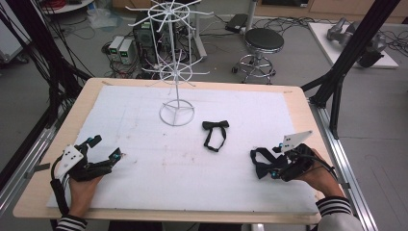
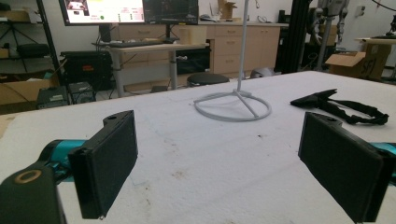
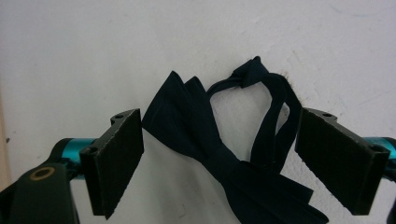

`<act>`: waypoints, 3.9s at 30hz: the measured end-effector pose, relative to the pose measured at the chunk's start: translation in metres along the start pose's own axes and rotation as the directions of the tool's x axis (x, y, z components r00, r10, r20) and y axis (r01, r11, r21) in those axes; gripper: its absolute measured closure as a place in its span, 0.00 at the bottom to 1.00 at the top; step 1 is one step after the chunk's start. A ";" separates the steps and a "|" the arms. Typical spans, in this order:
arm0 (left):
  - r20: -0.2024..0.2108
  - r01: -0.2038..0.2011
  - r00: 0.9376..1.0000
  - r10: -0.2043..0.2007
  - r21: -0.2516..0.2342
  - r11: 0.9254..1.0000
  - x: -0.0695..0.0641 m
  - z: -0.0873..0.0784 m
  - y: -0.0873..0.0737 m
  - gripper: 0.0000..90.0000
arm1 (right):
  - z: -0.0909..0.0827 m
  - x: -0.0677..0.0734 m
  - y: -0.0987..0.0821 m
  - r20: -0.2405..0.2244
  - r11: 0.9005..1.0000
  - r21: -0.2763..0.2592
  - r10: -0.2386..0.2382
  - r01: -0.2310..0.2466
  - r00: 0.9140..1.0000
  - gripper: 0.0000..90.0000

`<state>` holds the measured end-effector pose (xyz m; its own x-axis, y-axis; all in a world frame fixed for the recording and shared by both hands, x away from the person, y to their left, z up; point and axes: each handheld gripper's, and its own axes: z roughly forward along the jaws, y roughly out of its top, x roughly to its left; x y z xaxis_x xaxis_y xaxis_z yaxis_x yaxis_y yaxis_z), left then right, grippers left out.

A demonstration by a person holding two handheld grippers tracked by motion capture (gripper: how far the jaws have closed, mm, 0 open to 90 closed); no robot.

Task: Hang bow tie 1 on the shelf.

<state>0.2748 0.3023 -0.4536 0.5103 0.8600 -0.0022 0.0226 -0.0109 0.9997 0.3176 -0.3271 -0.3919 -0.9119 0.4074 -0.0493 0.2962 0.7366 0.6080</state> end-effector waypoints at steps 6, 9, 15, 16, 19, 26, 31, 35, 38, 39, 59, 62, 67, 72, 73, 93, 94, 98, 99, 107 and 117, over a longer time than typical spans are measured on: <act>0.000 0.000 1.000 0.000 0.001 1.000 0.000 0.000 0.000 0.14 | 0.007 0.001 0.001 0.000 0.999 0.039 -0.002 0.002 1.000 0.15; 0.000 0.000 1.000 0.000 0.001 1.000 0.000 0.000 0.000 0.14 | 0.009 0.002 0.000 0.004 0.997 0.072 -0.025 0.025 1.000 0.17; 0.000 0.000 1.000 0.000 0.001 1.000 0.000 0.000 0.000 0.14 | 0.013 0.003 0.000 0.019 0.987 0.146 -0.078 0.074 0.997 0.23; 0.000 0.001 1.000 -0.001 0.001 1.000 0.000 0.000 0.000 0.14 | 0.014 0.003 0.000 0.019 0.984 0.159 -0.081 0.077 0.997 0.25; 0.001 0.001 1.000 -0.001 0.000 1.000 0.000 0.000 0.000 0.14 | 0.015 0.002 0.000 0.027 0.981 0.175 -0.092 0.086 0.995 0.26; 0.000 0.003 1.000 -0.003 -0.002 1.000 0.000 0.000 0.000 0.14 | 0.018 0.002 0.001 0.033 0.972 0.201 -0.133 0.124 0.991 0.35; -0.001 0.003 1.000 -0.003 -0.001 1.000 0.000 0.000 0.000 0.14 | 0.019 0.001 0.001 0.017 0.968 0.219 -0.132 0.126 0.991 0.42; 0.000 0.003 1.000 -0.003 -0.001 1.000 0.000 0.000 0.000 0.14 | 0.019 -0.001 0.000 0.004 0.969 0.219 -0.122 0.118 0.992 0.49; -0.001 0.003 1.000 -0.003 -0.001 1.000 0.000 0.000 0.000 0.14 | 0.017 -0.001 0.000 -0.001 0.969 0.212 -0.133 0.130 0.991 0.58; -0.002 0.003 1.000 -0.003 -0.001 1.000 0.000 0.000 0.000 0.14 | 0.017 -0.001 0.001 0.001 0.968 0.212 -0.138 0.135 0.990 0.60; 0.000 0.003 1.000 -0.003 0.001 1.000 0.000 0.000 0.000 0.14 | 0.013 0.003 0.005 0.024 0.964 0.196 -0.190 0.181 0.982 0.84; 0.000 0.003 1.000 -0.003 0.001 1.000 0.000 0.000 0.000 0.14 | 0.008 0.002 0.005 0.033 0.974 0.156 -0.174 0.166 0.984 0.84; -0.001 0.005 1.000 -0.005 0.000 1.000 0.000 0.000 0.000 0.14 | 0.001 0.001 0.005 0.048 0.989 0.088 -0.125 0.120 0.991 0.84; 0.000 0.004 1.000 -0.004 0.000 1.000 0.000 0.000 0.000 0.14 | -0.005 -0.003 0.007 0.055 0.998 -0.003 -0.067 0.067 0.996 0.84; -0.002 0.005 1.000 -0.005 -0.001 1.000 0.000 0.000 0.000 0.14 | -0.006 -0.003 0.007 0.057 0.998 -0.017 -0.057 0.058 0.997 0.84; -0.001 0.004 1.000 -0.004 0.000 1.000 0.000 0.000 0.000 0.14 | -0.018 -0.009 0.012 0.049 0.953 -0.276 0.145 -0.126 0.988 0.84; -0.002 0.005 1.000 -0.005 -0.001 1.000 0.000 0.000 0.000 0.14 | -0.018 -0.009 0.013 0.049 0.947 -0.292 0.158 -0.138 0.986 0.84; -0.001 0.004 1.000 -0.004 -0.002 1.000 0.000 0.000 0.000 0.14 | -0.018 -0.008 0.017 0.031 0.923 -0.342 0.196 -0.174 0.980 0.84; 0.000 0.003 1.000 -0.003 -0.001 1.000 0.000 0.000 0.000 0.14 | -0.018 -0.008 0.018 0.030 0.918 -0.355 0.200 -0.176 0.979 0.84; -0.001 0.004 1.000 -0.004 -0.003 1.000 0.000 0.000 0.000 0.14 | -0.016 -0.009 0.025 0.000 0.851 -0.449 0.304 -0.271 0.953 0.84; 0.000 0.003 1.000 -0.003 -0.002 1.000 0.000 0.000 0.000 0.14 | -0.014 -0.009 0.041 -0.010 0.823 -0.492 0.320 -0.283 0.947 0.84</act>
<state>0.2749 0.3021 -0.4537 0.5098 0.8603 -0.0056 0.0227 -0.0069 0.9997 0.3336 -0.3083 -0.3552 -0.7723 0.6158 0.1560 0.3626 0.2257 0.9042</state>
